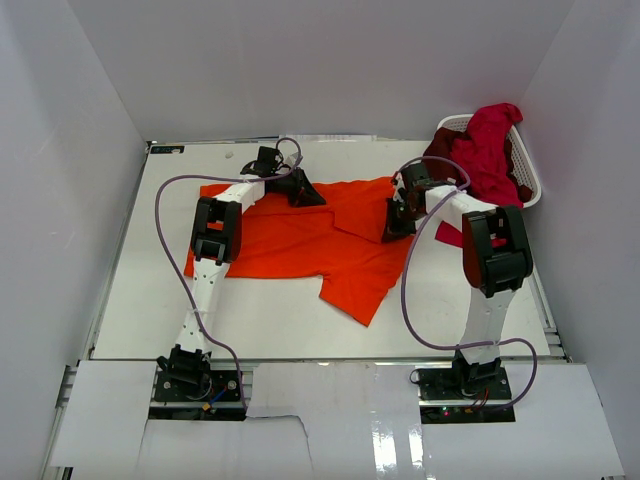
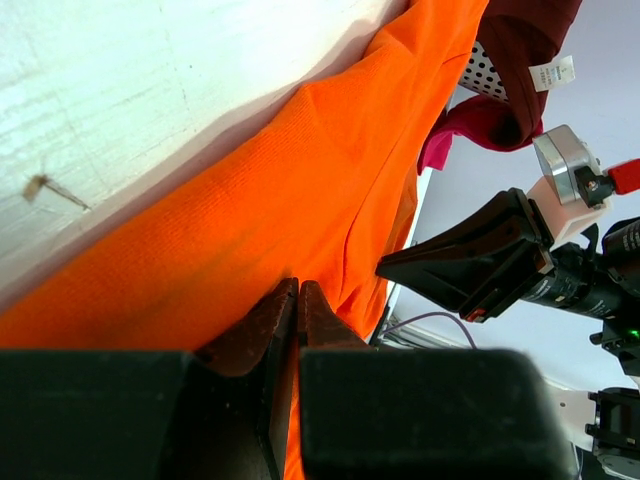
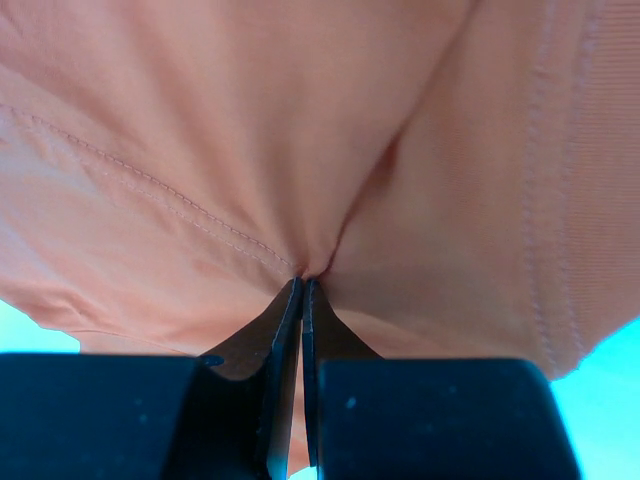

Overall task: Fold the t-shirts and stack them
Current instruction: Grap the side of the flattened tshirt closest away from the robot with both arms

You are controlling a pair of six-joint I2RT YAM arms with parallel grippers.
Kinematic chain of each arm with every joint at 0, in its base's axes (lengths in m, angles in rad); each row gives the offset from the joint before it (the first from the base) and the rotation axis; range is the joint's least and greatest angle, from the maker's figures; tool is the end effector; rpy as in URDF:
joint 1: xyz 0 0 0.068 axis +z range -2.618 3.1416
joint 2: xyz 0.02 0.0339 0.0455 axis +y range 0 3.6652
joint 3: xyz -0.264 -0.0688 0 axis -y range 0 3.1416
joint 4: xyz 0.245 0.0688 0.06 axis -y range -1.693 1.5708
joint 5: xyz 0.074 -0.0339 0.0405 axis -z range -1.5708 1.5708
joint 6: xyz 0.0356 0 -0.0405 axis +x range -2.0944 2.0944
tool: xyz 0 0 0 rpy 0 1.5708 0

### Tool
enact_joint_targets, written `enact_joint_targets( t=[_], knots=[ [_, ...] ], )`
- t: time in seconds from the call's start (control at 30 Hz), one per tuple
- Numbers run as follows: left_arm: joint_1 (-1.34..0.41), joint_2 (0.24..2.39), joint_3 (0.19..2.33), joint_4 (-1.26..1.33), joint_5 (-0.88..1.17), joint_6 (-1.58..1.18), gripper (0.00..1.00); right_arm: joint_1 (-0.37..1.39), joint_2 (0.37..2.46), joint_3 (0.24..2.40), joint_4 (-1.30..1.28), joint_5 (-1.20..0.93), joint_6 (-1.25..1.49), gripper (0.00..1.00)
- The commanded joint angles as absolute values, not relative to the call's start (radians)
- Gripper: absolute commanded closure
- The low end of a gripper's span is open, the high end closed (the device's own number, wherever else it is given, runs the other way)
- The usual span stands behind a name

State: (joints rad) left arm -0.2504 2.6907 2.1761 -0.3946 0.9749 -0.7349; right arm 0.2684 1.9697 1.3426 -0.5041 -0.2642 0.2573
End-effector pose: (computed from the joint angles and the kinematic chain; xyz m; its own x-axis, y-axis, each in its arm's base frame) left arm 0.5334 -0.1669 0.0860 -0.9907 -0.1351 -0.0179 -0.0439 0.4410 -0.8964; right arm 0.3854 0.1156 0.1635 -0.9362 -0.0027 -0.3514 -0.1292 0.9327 0.3368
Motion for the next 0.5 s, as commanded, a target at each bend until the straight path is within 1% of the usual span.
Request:
enact_joint_targets(
  t=[0.0, 0.17, 0.27, 0.3, 0.37, 0.4, 0.47],
  knots=[
    [-0.238, 2.628, 2.197, -0.439, 0.911, -0.698, 0.83, 0.249, 1.921, 1.335, -0.540, -0.250, 0.230, 0.92],
    [-0.236, 2.629, 2.200, -0.440, 0.910, -0.696, 0.83, 0.236, 1.916, 1.319, -0.541, -0.256, 0.216, 0.92],
    [-0.236, 2.631, 2.204, -0.443, 0.911, -0.699, 0.83, 0.236, 1.924, 1.313, -0.535, -0.271, 0.213, 0.82],
    [-0.236, 2.631, 2.204, -0.442, 0.911, -0.699, 0.83, 0.236, 1.927, 1.313, -0.534, -0.273, 0.213, 0.73],
    [-0.236, 2.629, 2.204, -0.445, 0.911, -0.696, 0.83, 0.236, 1.927, 1.318, -0.534, -0.265, 0.212, 0.65],
    [-0.236, 2.628, 2.204, -0.446, 0.910, -0.696, 0.83, 0.236, 1.918, 1.322, -0.535, -0.256, 0.210, 0.59],
    [-0.235, 2.623, 2.206, -0.451, 0.910, -0.693, 0.83, 0.229, 1.894, 1.358, -0.548, -0.219, 0.210, 0.56]
  ],
)
